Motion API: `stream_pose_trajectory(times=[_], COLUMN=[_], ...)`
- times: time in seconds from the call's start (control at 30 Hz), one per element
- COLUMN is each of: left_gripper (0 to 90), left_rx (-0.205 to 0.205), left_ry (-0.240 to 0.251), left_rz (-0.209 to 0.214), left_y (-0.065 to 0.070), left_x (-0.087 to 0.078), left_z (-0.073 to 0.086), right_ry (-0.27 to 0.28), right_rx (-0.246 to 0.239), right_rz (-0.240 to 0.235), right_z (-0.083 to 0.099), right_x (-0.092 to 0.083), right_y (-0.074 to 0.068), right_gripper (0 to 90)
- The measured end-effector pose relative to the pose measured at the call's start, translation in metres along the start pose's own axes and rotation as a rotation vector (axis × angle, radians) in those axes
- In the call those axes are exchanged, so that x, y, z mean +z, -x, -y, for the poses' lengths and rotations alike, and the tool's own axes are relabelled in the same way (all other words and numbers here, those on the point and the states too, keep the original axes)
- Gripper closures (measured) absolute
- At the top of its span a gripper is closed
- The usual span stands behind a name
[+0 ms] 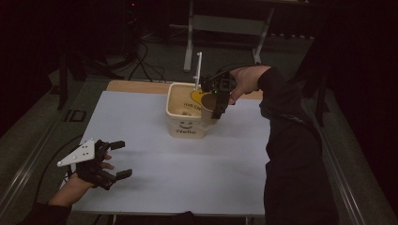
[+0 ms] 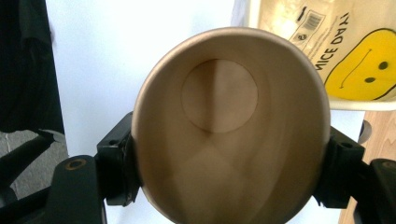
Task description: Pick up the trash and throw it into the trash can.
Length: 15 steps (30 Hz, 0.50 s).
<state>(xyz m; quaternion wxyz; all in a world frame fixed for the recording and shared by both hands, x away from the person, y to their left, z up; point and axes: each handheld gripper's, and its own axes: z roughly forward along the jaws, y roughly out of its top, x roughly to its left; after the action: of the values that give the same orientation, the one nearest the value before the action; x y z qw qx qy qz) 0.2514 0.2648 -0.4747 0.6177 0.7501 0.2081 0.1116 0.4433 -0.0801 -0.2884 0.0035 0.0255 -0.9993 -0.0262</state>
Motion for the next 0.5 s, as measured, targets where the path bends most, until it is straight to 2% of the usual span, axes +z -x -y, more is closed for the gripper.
stream_pose_trajectory(times=[0.5], left_gripper=[0.5], left_rx=[0.000], left_ry=[0.004], left_rz=[0.004], left_y=[0.001], left_x=[-0.001], left_z=[0.000], right_ry=[0.019], right_rx=[0.011], right_rz=[0.031], right_z=[-0.008], right_x=[-0.017], right_y=[0.013], right_gripper=[25.3])
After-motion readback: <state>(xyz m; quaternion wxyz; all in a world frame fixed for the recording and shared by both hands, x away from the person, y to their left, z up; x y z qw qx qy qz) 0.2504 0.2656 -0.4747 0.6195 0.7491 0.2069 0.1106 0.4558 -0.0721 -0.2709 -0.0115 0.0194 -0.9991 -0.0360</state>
